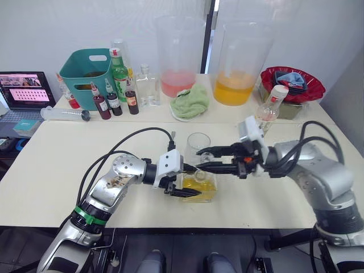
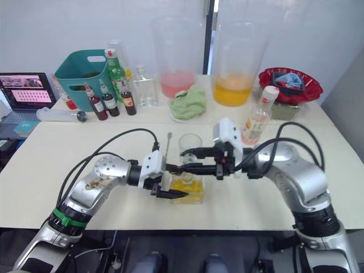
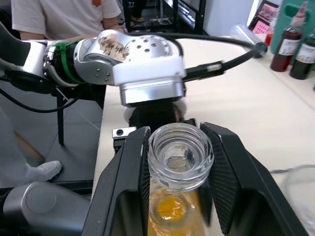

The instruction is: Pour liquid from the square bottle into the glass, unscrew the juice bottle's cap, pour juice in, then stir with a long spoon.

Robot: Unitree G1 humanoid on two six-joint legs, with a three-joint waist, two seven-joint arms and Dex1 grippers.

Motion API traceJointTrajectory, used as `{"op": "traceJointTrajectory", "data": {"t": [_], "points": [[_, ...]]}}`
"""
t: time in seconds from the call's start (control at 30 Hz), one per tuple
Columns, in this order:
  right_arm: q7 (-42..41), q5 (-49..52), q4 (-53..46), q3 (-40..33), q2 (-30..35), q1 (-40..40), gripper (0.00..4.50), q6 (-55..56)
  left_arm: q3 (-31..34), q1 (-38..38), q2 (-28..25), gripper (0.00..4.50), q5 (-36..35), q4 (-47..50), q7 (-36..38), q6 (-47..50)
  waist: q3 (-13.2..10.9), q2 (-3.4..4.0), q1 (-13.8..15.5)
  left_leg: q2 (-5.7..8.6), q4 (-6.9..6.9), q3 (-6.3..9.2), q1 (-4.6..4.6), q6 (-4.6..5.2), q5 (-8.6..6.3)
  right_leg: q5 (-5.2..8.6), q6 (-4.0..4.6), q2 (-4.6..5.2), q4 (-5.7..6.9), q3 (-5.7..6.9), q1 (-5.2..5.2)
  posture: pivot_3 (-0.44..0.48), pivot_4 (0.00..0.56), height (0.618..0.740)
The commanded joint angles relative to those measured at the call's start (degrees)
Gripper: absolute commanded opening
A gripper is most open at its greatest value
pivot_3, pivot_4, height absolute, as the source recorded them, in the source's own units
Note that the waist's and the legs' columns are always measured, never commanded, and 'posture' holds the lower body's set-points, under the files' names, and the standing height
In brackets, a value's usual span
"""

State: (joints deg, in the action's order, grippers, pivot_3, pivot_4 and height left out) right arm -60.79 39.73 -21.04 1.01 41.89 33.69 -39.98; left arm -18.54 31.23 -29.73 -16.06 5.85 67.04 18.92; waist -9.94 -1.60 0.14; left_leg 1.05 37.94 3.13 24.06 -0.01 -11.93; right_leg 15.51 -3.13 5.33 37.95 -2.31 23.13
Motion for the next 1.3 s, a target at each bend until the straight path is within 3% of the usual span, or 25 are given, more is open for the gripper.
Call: {"op": "traceJointTrajectory", "data": {"t": [0.03,0.37,0.7,0.9,1.27,1.3], "points": [[-0.74,-0.6,3.61,-5.39,4.05,1.5,1.09,1.17,-2.09,-0.8,0.08,2.77,1.36,-0.25,0.38,0.87,0.0,0.0,0.07,0.01,0.0,-0.02,0.0,0.0,0.0,0.0,0.0,0.01,-0.01,-0.01,0.0,0.0,0.15,0.74],[-0.58,-11.27,33.47,-13.78,9.82,0.95,1.09,16.09,-1.25,-0.49,1.39,2.77,0.39,0.55,-0.31,1.53,0.0,0.0,0.52,0.03,0.0,-0.13,0.0,0.0,0.0,0.0,0.0,0.04,-0.05,-0.05,-0.02,0.0,0.15,0.74],[10.12,-22.27,67.31,-14.94,5.41,3.71,1.09,37.62,0.82,-1.72,1.06,2.77,-1.22,3.76,-1.57,4.49,0.02,0.04,0.07,0.02,-0.02,-0.18,-0.02,0.0,0.0,0.0,0.0,0.05,-0.05,-0.09,-0.02,0.0,0.15,0.74],[12.75,-24.35,75.14,-14.86,2.95,3.82,1.09,42.46,0.92,-1.79,0.96,2.77,-1.1,4.1,-2.0,4.55,0.02,0.06,-0.03,0.04,-0.03,-0.18,-0.02,0.0,0.0,0.0,0.0,0.05,-0.05,-0.11,-0.03,0.0,0.15,0.74],[11.99,-23.25,77.35,-16.36,1.01,3.36,1.09,40.96,0.97,-1.63,0.8,2.77,-0.89,3.59,-2.22,4.17,0.03,0.07,-0.19,0.03,-0.03,-0.17,-0.02,0.0,0.0,0.0,0.0,0.04,-0.06,-0.11,-0.04,0.0,0.15,0.74],[11.81,-22.87,77.21,-16.84,0.91,3.56,1.59,40.74,0.65,-1.85,0.86,2.77,-1.01,4.02,-2.0,4.18,0.03,0.07,-0.2,0.03,-0.03,-0.17,-0.02,0.0,0.0,0.0,0.0,0.04,-0.06,-0.11,-0.04,0.0,0.15,0.74]]}}
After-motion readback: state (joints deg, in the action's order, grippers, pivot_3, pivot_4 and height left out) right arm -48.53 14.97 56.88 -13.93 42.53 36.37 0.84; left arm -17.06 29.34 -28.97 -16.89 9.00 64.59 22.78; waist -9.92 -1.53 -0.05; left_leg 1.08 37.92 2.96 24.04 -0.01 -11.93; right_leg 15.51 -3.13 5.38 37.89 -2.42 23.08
